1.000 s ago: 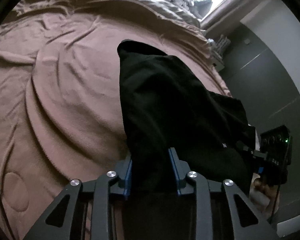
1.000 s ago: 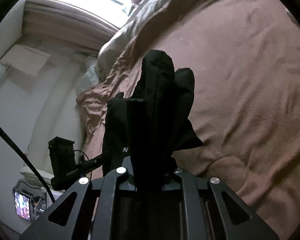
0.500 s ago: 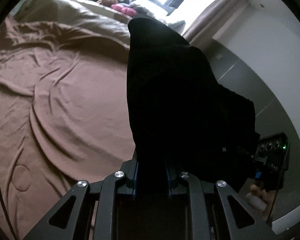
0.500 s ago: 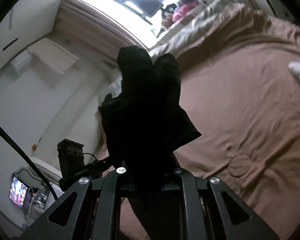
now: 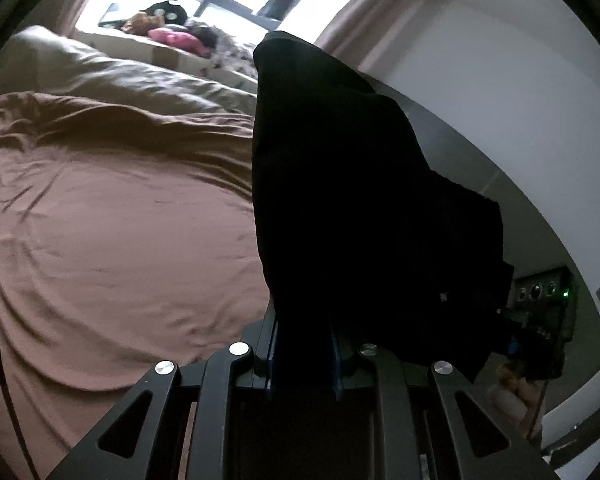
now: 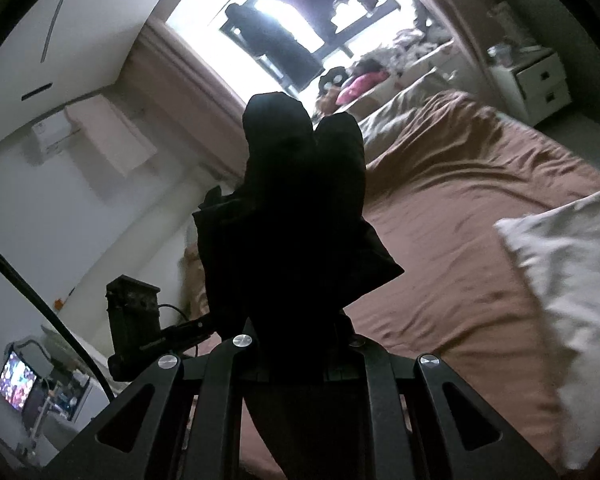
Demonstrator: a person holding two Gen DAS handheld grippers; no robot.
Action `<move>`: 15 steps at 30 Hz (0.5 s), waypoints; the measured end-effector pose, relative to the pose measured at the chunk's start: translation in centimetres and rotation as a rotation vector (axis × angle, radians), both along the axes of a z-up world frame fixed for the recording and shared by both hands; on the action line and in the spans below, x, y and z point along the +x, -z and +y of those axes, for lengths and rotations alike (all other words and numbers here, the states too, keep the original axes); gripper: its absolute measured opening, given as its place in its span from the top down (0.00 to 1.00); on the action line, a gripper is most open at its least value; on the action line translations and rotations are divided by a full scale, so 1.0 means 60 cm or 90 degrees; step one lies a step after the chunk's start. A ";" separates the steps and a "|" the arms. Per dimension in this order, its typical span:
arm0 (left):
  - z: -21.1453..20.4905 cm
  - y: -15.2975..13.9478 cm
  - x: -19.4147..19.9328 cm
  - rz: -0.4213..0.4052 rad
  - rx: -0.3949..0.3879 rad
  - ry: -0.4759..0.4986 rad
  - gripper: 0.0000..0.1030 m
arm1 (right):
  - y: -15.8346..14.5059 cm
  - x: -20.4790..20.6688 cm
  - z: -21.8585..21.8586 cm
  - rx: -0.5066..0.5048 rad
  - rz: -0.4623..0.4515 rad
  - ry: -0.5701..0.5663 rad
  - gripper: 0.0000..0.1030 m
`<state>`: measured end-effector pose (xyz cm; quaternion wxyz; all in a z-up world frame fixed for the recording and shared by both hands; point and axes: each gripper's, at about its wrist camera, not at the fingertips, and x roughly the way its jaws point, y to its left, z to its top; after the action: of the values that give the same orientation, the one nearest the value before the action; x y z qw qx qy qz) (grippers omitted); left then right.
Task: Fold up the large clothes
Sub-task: 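Carry the lifted shirt bundle with both tools toward the white pillow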
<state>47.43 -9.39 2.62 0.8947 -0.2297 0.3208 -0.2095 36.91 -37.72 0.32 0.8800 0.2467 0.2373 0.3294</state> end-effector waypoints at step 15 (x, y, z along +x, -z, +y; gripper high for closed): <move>-0.250 0.000 0.056 0.019 -0.025 0.097 0.80 | -0.057 -0.099 -0.189 -0.035 -0.011 0.096 0.89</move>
<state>50.77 -24.38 2.64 0.8664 -0.2250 0.3468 -0.2800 30.98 -49.04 3.72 0.9108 0.2364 0.2194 0.2579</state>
